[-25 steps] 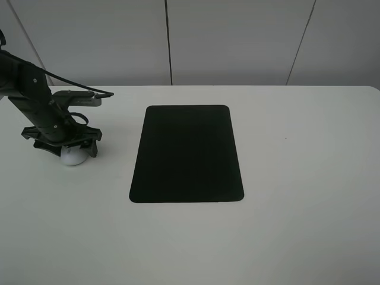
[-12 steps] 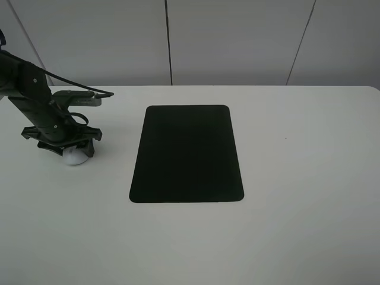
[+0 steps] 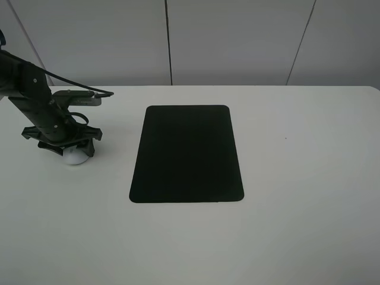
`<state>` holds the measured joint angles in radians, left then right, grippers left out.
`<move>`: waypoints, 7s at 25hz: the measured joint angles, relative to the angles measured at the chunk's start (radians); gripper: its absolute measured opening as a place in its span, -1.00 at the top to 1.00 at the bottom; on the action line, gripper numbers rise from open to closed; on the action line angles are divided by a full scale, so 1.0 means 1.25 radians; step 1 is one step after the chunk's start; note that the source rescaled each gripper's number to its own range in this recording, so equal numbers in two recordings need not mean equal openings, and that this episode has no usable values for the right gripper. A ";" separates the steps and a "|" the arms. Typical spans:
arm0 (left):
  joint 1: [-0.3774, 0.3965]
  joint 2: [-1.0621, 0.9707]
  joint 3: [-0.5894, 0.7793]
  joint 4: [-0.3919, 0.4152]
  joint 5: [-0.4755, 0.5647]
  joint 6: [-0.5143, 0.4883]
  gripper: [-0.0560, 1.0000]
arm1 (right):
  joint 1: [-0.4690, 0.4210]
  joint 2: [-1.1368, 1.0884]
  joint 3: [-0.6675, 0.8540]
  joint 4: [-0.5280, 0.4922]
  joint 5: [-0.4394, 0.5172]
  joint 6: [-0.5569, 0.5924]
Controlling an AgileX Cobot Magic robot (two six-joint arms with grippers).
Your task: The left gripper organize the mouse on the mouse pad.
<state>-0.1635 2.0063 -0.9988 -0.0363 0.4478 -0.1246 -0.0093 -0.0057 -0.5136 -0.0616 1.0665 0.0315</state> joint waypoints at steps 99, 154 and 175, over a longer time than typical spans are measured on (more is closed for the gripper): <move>-0.464 0.272 -0.534 0.073 0.236 -0.471 0.44 | 0.000 0.000 0.000 0.000 0.000 0.000; -0.458 0.137 -0.742 0.177 0.577 -0.366 -0.99 | 0.000 0.000 0.000 0.001 0.000 0.000; -0.311 0.069 -0.662 0.162 0.608 -0.268 -1.00 | 0.000 0.000 0.000 0.001 0.000 0.000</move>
<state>-0.5522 2.0922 -1.8262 0.1658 1.2078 -0.4599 -0.0093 -0.0057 -0.5136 -0.0607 1.0665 0.0315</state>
